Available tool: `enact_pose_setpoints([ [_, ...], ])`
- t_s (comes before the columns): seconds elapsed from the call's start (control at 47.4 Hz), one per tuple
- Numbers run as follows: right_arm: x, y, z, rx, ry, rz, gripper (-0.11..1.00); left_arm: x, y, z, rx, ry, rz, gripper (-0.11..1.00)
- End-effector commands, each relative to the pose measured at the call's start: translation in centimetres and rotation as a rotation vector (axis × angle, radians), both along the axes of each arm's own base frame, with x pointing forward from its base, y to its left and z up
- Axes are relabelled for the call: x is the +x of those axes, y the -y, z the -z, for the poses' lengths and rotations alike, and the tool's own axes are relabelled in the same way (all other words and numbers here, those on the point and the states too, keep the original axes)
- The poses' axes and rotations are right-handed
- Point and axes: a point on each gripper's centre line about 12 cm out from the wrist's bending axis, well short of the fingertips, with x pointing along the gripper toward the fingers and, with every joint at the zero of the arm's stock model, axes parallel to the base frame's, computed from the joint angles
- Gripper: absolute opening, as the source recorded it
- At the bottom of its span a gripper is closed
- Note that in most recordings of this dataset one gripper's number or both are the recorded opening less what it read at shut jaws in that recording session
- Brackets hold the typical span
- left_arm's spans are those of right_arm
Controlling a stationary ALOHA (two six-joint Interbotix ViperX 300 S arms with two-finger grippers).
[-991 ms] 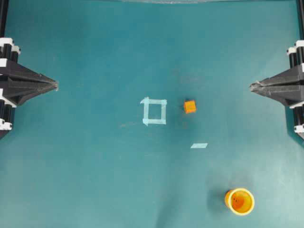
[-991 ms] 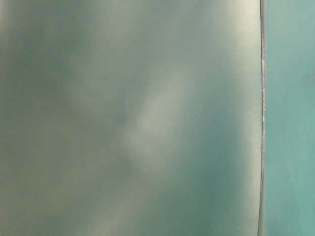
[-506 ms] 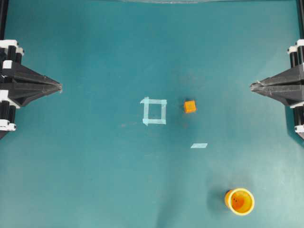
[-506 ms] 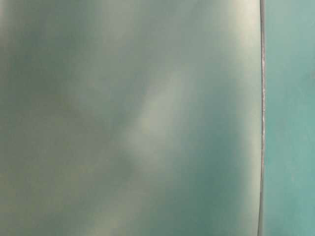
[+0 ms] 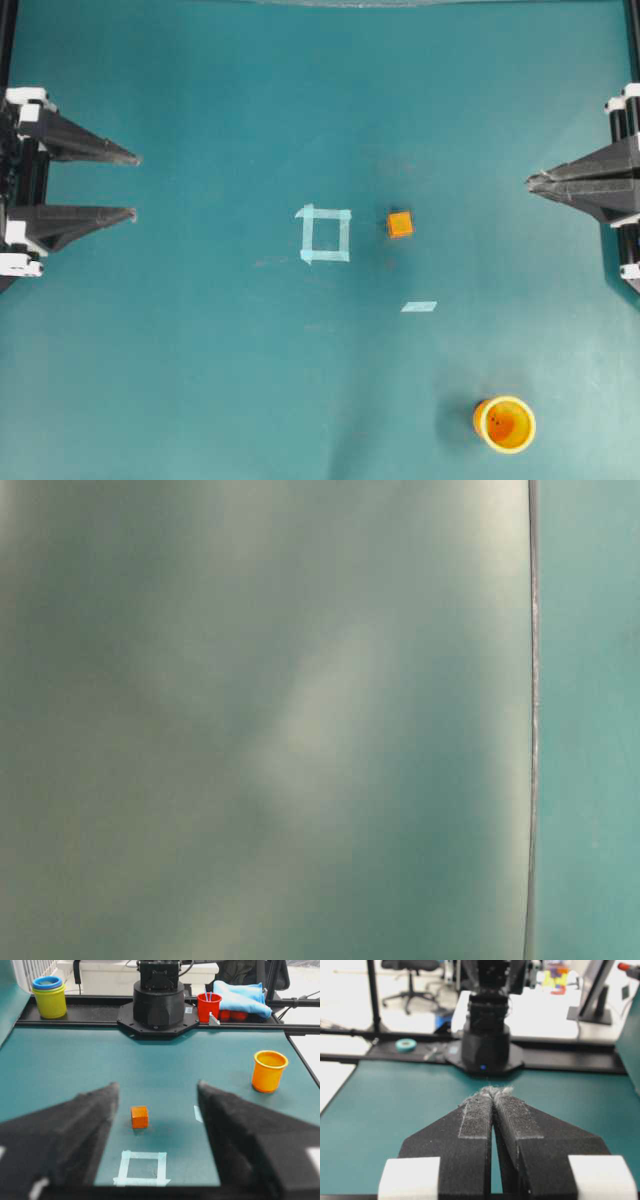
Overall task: Lift the orange cup with left arm.
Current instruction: 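Open the left gripper at its rest position, then extend the left arm toward the orange cup at the lower right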
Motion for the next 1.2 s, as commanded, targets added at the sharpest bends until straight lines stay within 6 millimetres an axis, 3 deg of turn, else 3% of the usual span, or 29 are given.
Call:
enact_pose_setpoints([
  [0.0, 0.2, 0.0, -1.2, -0.004, 0.031, -0.002, 0.0, 0.7, 0.1, -0.6, 0.004, 0.02, 0.004, 0.67],
  [0.295, 0.3, 0.0, -1.2, -0.004, 0.026, -0.002, 0.0, 3.4, 0.4, 1.4, 0.0, -0.04, 0.018, 0.84],
  [0.843, 0.3, 0.0, -1.1, -0.003, 0.015, -0.002, 0.0, 13.6, 5.0, 4.7, 0.053, -0.241, 0.149, 0.86],
  [1.181, 0.4, 0.0, -1.0, -0.001, 0.014, -0.002, 0.0, 17.1, 7.5, 4.9, 0.043, -0.264, 0.197, 0.86],
])
